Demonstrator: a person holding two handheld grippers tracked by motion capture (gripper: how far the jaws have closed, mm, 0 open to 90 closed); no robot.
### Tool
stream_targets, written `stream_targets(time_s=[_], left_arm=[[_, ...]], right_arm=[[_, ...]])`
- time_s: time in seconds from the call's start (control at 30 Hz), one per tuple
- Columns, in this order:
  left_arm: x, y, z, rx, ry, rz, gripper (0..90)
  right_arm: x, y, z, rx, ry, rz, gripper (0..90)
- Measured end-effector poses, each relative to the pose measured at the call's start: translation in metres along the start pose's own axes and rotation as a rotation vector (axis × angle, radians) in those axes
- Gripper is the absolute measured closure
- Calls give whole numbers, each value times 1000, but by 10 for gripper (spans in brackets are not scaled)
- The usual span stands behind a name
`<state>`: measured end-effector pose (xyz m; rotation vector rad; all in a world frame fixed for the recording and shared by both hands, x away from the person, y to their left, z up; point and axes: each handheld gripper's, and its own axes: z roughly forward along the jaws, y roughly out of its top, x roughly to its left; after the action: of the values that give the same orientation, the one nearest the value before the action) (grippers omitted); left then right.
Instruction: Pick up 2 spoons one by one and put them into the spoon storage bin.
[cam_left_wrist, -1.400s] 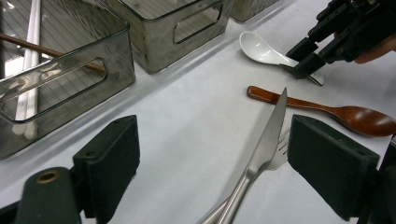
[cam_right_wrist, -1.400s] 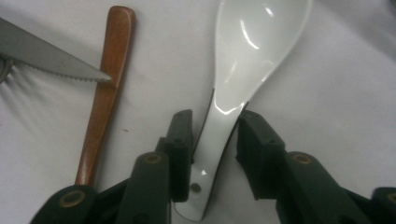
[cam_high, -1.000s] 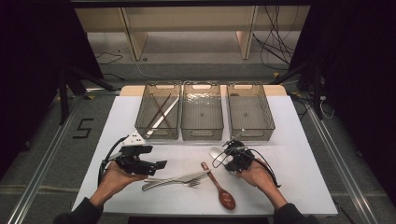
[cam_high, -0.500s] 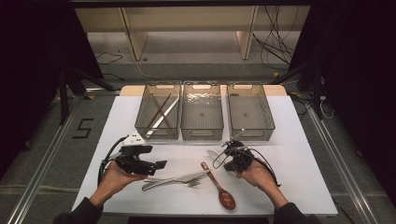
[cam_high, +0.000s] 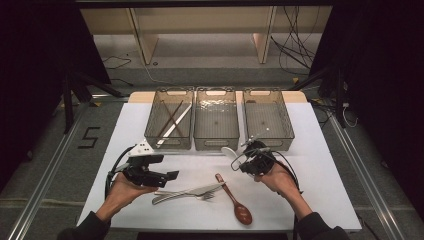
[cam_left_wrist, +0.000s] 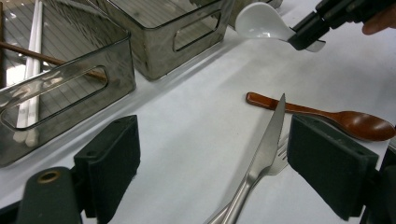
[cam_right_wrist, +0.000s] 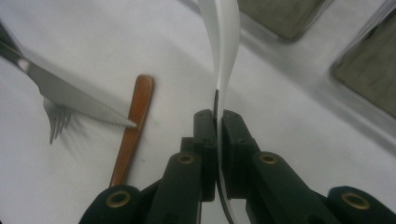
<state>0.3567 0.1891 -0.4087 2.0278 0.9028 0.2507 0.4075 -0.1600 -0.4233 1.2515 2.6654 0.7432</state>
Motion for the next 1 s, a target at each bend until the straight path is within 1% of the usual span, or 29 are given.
stream_targets(time_s=[0.17,0.23,0.3,0.4,0.5,0.7,0.8,0.83,1.0], left_arm=[[0,0,-2,-12,-5,-2,169],[0,0,-3,-19,-5,0,168],[-1,0,-3,-31,-7,-9,168],[-1,0,-5,-38,-6,-9,168],[0,0,-5,-35,-4,-5,168],[-1,-2,-8,-50,-3,-18,167],[-1,-3,-6,-44,-3,-14,167],[-1,-3,-6,-39,-2,-8,166],[-1,-3,-5,-45,-5,-7,164]], right_arm=[[-4,16,-6,-42,-7,3,864],[-5,23,-8,-58,4,2,864],[-4,28,-9,-68,6,-2,864],[-4,36,-9,-82,7,-4,864],[-5,44,-8,-87,0,-9,864],[-7,58,-7,-100,-9,-6,864],[-10,65,-5,-105,-15,-3,864],[-10,68,-5,-104,-17,-1,864],[-11,80,-1,-106,-22,1,863]])
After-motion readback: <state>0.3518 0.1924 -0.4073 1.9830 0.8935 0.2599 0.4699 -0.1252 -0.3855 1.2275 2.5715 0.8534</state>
